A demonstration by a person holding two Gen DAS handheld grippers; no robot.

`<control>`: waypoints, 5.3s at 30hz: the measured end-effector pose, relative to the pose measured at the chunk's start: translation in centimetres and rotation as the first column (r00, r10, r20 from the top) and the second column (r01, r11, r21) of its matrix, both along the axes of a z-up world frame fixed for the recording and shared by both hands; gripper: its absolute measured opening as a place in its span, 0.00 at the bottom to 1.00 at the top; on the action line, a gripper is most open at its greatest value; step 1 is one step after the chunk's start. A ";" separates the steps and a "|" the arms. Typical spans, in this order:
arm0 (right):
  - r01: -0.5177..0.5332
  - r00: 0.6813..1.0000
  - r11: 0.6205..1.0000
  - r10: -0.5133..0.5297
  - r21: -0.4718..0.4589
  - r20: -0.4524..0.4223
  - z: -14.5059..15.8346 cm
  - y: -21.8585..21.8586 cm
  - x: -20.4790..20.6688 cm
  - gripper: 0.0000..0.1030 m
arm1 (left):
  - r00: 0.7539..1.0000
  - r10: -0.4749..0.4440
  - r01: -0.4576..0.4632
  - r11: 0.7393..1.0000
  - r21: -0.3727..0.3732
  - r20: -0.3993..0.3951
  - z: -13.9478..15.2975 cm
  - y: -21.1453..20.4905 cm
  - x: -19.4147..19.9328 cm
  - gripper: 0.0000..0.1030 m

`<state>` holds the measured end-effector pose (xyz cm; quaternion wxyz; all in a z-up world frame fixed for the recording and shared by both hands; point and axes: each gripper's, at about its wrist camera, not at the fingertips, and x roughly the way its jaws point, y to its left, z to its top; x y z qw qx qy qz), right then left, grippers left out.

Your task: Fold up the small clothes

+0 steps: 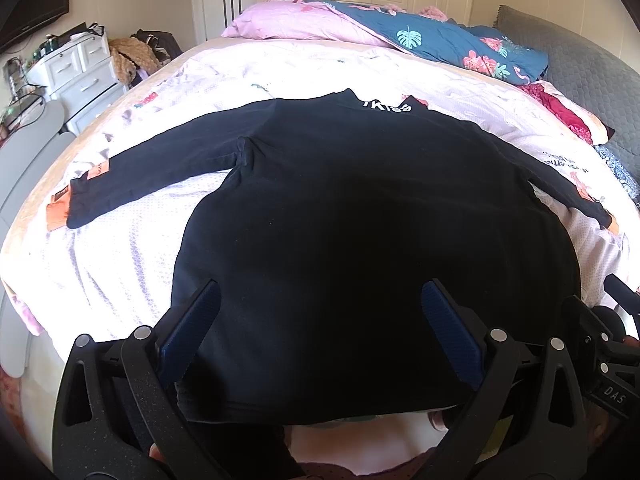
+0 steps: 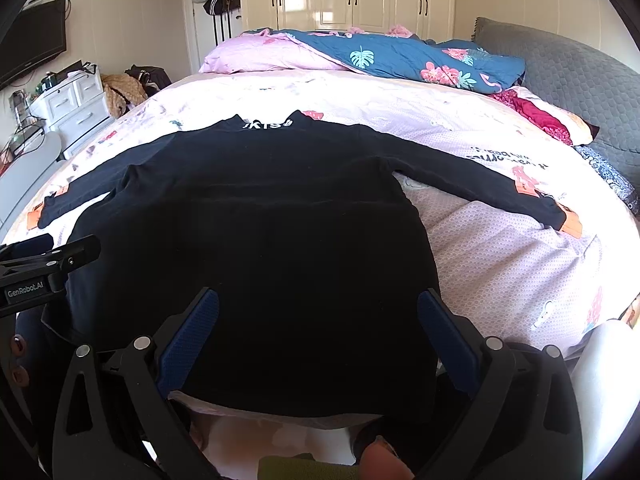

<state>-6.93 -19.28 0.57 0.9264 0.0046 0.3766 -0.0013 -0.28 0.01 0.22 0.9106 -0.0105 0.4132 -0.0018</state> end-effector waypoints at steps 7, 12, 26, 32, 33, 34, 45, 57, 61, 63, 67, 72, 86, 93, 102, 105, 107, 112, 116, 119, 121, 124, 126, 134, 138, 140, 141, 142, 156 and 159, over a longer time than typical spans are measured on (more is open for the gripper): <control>0.000 1.000 1.000 0.000 -0.004 0.002 0.0 0.0 -0.1 0.96 | 1.000 -0.003 0.003 1.000 0.002 0.000 -0.1 0.0 0.0 0.91; 0.001 1.000 1.000 -0.001 -0.004 0.002 0.0 0.0 -0.2 0.96 | 1.000 -0.005 0.005 1.000 0.002 0.000 -0.1 0.0 0.0 0.91; 0.000 1.000 1.000 0.000 -0.003 0.000 0.0 0.0 -0.1 0.96 | 1.000 -0.007 0.007 1.000 0.007 0.000 -0.1 -0.2 0.1 0.91; 0.001 1.000 1.000 -0.001 0.002 -0.003 -0.1 -0.1 0.0 0.96 | 1.000 -0.011 0.011 1.000 0.011 -0.001 -0.2 -0.4 0.2 0.91; 0.001 1.000 1.000 -0.001 0.002 -0.004 -0.1 -0.1 0.1 0.96 | 1.000 -0.012 0.012 1.000 0.012 -0.001 -0.2 -0.4 0.2 0.91; 0.001 1.000 1.000 -0.001 0.003 -0.005 -0.1 -0.1 0.1 0.96 | 1.000 -0.013 0.013 1.000 0.013 -0.002 -0.3 -0.4 0.3 0.91; 0.000 1.000 1.000 0.000 0.016 -0.020 -0.2 -0.6 1.3 0.96 | 1.000 -0.011 0.011 1.000 0.007 -0.005 -0.4 -0.2 1.7 0.91; 0.017 1.000 0.999 -0.016 0.046 -0.023 0.9 -1.1 4.2 0.96 | 1.000 0.006 -0.006 1.000 -0.010 -0.023 -0.2 -0.1 4.0 0.91; 0.019 1.000 0.999 -0.018 0.046 -0.022 1.6 -1.1 5.5 0.96 | 1.000 0.012 -0.013 1.000 -0.026 -0.018 0.4 0.0 5.0 0.91; 0.021 1.000 0.998 -0.019 0.052 -0.022 2.0 -1.1 6.1 0.96 | 1.000 0.016 -0.017 0.999 -0.035 -0.018 0.6 0.1 5.4 0.91; 0.033 0.999 0.998 -0.032 0.054 -0.019 2.6 -1.3 7.1 0.96 | 1.000 0.019 -0.020 0.998 -0.054 -0.023 1.0 0.0 6.5 0.91; 0.055 0.998 0.995 -0.053 0.079 -0.034 3.3 -2.0 8.8 0.96 | 1.000 0.028 -0.028 0.996 -0.085 0.002 2.2 0.2 7.9 0.91; 0.145 0.988 0.984 -0.149 0.107 0.032 6.1 -3.5 12.8 0.96 | 1.000 0.008 -0.006 0.993 -0.120 0.013 4.1 -1.1 13.2 0.91; 0.220 0.972 0.964 -0.229 0.146 0.045 7.9 -5.2 15.6 0.96 | 0.999 -0.027 0.030 0.992 -0.123 0.024 4.8 -2.5 15.9 0.91; 0.370 0.917 0.897 -0.394 0.242 0.058 8.6 -8.7 18.2 0.96 | 0.997 -0.067 0.069 0.993 -0.100 0.026 4.8 -5.1 19.0 0.91; 0.435 0.886 0.854 -0.462 0.286 0.031 8.3 -10.8 19.2 0.96 | 0.996 -0.089 0.091 0.990 -0.111 0.019 4.6 -6.2 20.1 0.91; 0.474 0.867 0.835 -0.499 0.279 0.021 8.0 -12.0 19.7 0.96 | 0.995 -0.101 0.102 0.988 -0.117 0.016 4.3 -6.8 20.7 0.91; 0.551 0.822 0.787 -0.569 0.278 -0.018 6.4 -15.8 20.0 0.96 | 0.988 -0.151 0.152 0.984 -0.095 0.017 3.5 -8.9 21.8 0.91; 0.623 0.766 0.725 -0.641 0.294 -0.044 5.1 -19.4 19.2 0.96 | 0.984 -0.176 0.174 0.980 -0.094 -0.006 2.1 -9.8 22.4 0.91; 0.661 0.734 0.687 -0.676 0.303 -0.067 4.1 -21.4 18.5 0.96 | 0.982 -0.188 0.185 0.979 -0.087 -0.021 1.2 -10.1 22.6 0.91; 0.681 0.717 0.670 -0.693 0.296 -0.082 3.3 -22.5 18.1 0.96 | 0.981 -0.195 0.192 0.977 -0.087 -0.021 0.9 -10.2 22.7 0.91; 0.714 0.686 0.641 -0.720 0.282 -0.100 2.3 -24.0 17.5 0.96 | 0.979 -0.205 0.202 0.975 -0.090 -0.022 0.4 -10.5 22.9 0.91; 0.734 0.668 0.623 -0.735 0.270 -0.116 1.7 -24.7 17.1 0.96 | 0.977 -0.209 0.205 0.975 -0.090 -0.037 -0.2 -10.7 23.0 0.91; 0.826 0.547 0.492 -0.817 0.276 -0.183 -0.8 -27.5 14.8 0.96 | 0.963 -0.257 0.251 0.965 -0.078 -0.080 -2.1 -12.3 23.0 0.91; 0.855 0.497 0.432 -0.841 0.288 -0.212 -1.9 -28.0 14.0 0.96 | 0.958 -0.270 0.264 0.962 -0.069 -0.098 -2.8 -12.8 22.9 0.91; 0.862 0.485 0.418 -0.846 0.288 -0.222 -2.3 -28.4 14.0 0.96 | 0.956 -0.275 0.268 0.961 -0.072 -0.106 -3.0 -13.0 22.8 0.91; 0.863 0.481 0.411 -0.846 0.293 -0.230 -2.6 -28.7 14.0 0.96 | 0.955 -0.276 0.269 0.960 -0.073 -0.110 -3.2 -13.0 22.8 0.91; 0.867 0.475 0.406 -0.848 0.288 -0.234 -2.9 -28.9 14.0 0.96 | 0.955 -0.275 0.269 0.961 -0.069 -0.113 -3.3 -13.0 22.8 0.91; 0.847 0.480 0.396 -0.856 0.355 -0.190 -3.4 -33.2 16.2 0.40 | 0.956 -0.258 0.251 0.966 -0.068 -0.138 -3.8 -12.2 23.0 0.91; 0.787 0.541 0.444 -0.830 0.427 -0.134 -2.5 -32.8 16.2 0.12 | 0.964 -0.241 0.234 0.970 -0.072 -0.114 -3.1 -11.7 23.0 0.91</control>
